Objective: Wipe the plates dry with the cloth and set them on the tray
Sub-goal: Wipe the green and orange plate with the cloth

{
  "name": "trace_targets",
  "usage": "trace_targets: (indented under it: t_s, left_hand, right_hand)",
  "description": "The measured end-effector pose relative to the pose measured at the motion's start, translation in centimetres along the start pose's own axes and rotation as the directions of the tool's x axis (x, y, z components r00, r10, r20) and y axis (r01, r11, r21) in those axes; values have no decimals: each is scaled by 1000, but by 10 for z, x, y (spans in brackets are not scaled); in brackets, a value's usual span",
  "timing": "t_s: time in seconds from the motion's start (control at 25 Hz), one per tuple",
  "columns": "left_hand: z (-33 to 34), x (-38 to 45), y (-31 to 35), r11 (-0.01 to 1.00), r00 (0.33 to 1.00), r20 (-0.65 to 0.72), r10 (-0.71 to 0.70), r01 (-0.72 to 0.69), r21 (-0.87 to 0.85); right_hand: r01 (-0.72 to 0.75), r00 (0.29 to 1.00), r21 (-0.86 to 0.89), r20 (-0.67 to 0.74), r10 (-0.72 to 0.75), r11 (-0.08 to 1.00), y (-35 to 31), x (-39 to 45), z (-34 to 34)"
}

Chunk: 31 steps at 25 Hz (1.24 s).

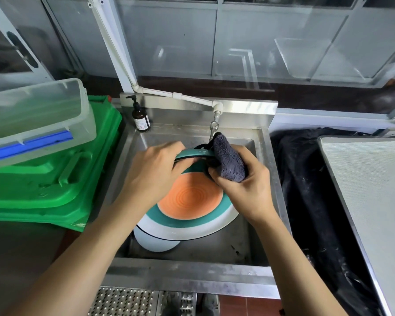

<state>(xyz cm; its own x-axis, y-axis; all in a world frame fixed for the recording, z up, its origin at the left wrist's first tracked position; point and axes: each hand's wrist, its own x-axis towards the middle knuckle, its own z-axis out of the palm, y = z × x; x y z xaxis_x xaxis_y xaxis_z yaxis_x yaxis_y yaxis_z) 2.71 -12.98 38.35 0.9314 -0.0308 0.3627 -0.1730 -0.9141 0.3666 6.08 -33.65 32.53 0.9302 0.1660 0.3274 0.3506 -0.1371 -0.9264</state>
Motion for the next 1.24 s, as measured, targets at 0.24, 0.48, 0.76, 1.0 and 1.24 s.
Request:
trace_targets:
  t_s: [0.24, 0.48, 0.76, 1.0, 1.24]
  left_hand:
    - [-5, -6, -26, 949, 963, -195, -186, 125, -288]
    - [2, -7, -43, 902, 938, -210, -275, 175, -395]
    - [10, -6, -48, 490, 535, 328, -779, 845, -216]
    - [11, 9, -16, -408, 249, 848, -467, 790, -457]
    - [26, 1, -11, -552, 251, 853, -458, 672, -494]
  right_hand:
    - [-246, 961, 255, -61, 269, 935, 13, -7, -20]
    - [-391, 906, 377, -1, 422, 840, 12, -5, -13]
    - [-126, 943, -130, -324, 78, 983, 3, -25, 9]
    - [98, 960, -467, -190, -208, 879, 1, -54, 26]
    - [301, 916, -643, -10, -401, 704, 13, -77, 28]
